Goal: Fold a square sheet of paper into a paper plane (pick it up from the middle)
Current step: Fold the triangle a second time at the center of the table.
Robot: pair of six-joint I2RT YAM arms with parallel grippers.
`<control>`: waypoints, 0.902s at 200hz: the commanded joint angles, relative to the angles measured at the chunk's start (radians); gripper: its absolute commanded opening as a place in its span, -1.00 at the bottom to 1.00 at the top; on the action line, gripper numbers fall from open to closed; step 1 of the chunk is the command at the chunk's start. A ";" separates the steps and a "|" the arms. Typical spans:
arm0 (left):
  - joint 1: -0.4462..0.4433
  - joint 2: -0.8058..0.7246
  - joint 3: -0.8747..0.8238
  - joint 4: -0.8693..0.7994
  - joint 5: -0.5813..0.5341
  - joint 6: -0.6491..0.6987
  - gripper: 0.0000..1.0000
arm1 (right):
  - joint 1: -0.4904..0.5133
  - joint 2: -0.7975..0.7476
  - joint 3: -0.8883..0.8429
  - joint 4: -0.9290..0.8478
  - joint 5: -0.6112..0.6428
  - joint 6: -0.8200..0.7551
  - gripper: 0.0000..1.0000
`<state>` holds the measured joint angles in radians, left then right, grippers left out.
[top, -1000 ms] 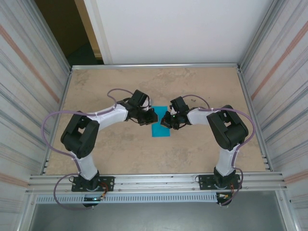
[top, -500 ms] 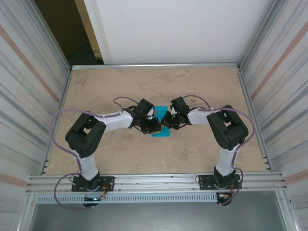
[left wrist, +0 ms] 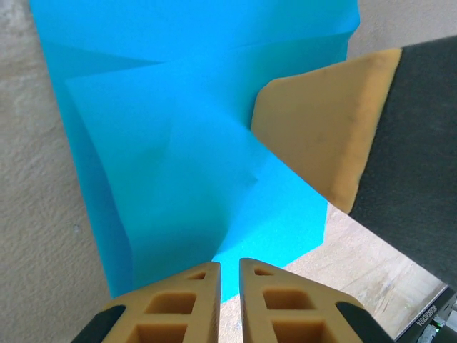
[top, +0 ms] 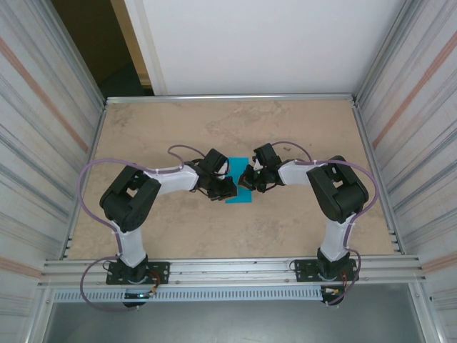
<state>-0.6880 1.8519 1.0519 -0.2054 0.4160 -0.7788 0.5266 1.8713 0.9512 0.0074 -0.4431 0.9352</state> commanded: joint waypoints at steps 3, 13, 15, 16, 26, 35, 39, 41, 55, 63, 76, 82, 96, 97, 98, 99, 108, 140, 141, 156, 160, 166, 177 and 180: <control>0.015 0.009 -0.010 -0.019 -0.028 0.033 -0.70 | -0.019 0.059 -0.038 -0.116 0.095 0.016 -0.98; 0.016 0.011 -0.008 -0.023 -0.029 0.033 -0.70 | -0.019 0.060 -0.039 -0.116 0.094 0.016 -0.99; 0.016 0.012 -0.007 -0.023 -0.029 0.033 -0.70 | -0.019 0.060 -0.039 -0.116 0.095 0.016 -0.98; 0.016 0.011 -0.007 -0.022 -0.028 0.034 -0.70 | -0.019 0.060 -0.038 -0.116 0.095 0.016 -0.98; 0.017 0.012 -0.007 -0.025 -0.030 0.036 -0.71 | -0.019 0.061 -0.039 -0.118 0.095 0.016 -0.98; 0.018 0.014 -0.009 -0.024 -0.031 0.036 -0.71 | -0.019 0.062 -0.038 -0.117 0.096 0.014 -0.98; 0.019 0.016 -0.009 -0.026 -0.031 0.038 -0.71 | -0.020 0.063 -0.039 -0.118 0.096 0.015 -0.98; 0.019 0.017 -0.009 -0.025 -0.031 0.038 -0.71 | -0.019 0.063 -0.039 -0.118 0.096 0.014 -0.98; 0.021 0.018 -0.011 -0.026 -0.031 0.039 -0.71 | -0.019 0.064 -0.039 -0.118 0.096 0.014 -0.98; 0.021 0.019 -0.013 -0.026 -0.031 0.039 -0.72 | -0.019 0.064 -0.040 -0.118 0.096 0.014 -0.98; 0.020 0.020 -0.013 -0.023 -0.027 0.039 -0.71 | -0.019 0.065 -0.038 -0.118 0.095 0.014 -0.98; 0.022 0.020 -0.015 -0.020 -0.026 0.038 -0.71 | -0.019 0.064 -0.039 -0.118 0.095 0.014 -0.98; 0.021 0.020 -0.017 -0.018 -0.020 0.036 -0.71 | -0.019 0.064 -0.038 -0.118 0.095 0.013 -0.98; 0.021 0.020 -0.017 -0.018 -0.020 0.035 -0.71 | -0.019 0.063 -0.038 -0.118 0.095 0.013 -0.98; 0.021 0.021 -0.017 -0.019 -0.020 0.036 -0.71 | -0.019 0.064 -0.038 -0.118 0.095 0.013 -0.98; 0.021 0.021 -0.018 -0.019 -0.020 0.036 -0.71 | -0.019 0.064 -0.038 -0.118 0.095 0.013 -0.98; 0.021 0.023 -0.020 -0.014 -0.013 0.034 -0.72 | -0.019 0.064 -0.037 -0.118 0.093 0.013 -0.98; 0.021 0.027 -0.032 -0.010 -0.009 0.030 -0.72 | -0.019 0.065 -0.036 -0.118 0.093 0.013 -0.98; 0.021 0.027 -0.032 -0.010 -0.009 0.031 -0.72 | -0.019 0.065 -0.036 -0.118 0.094 0.012 -0.98; 0.021 0.029 -0.037 -0.008 -0.010 0.030 -0.73 | -0.019 0.066 -0.035 -0.119 0.093 0.012 -0.98; 0.021 0.029 -0.040 -0.007 -0.010 0.031 -0.73 | -0.019 0.065 -0.035 -0.119 0.093 0.012 -0.98; 0.021 0.031 -0.043 -0.006 -0.010 0.032 -0.73 | -0.019 0.064 -0.034 -0.120 0.094 0.011 -0.98; 0.021 0.030 -0.048 -0.008 -0.012 0.033 -0.73 | -0.019 0.064 -0.035 -0.121 0.093 0.010 -0.98; 0.021 0.031 -0.049 -0.008 -0.012 0.035 -0.73 | -0.019 0.064 -0.035 -0.122 0.093 0.009 -0.98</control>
<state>-0.6735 1.8610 1.0332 -0.1925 0.4145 -0.7593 0.5247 1.8732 0.9516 0.0078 -0.4465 0.9352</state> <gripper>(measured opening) 0.136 0.045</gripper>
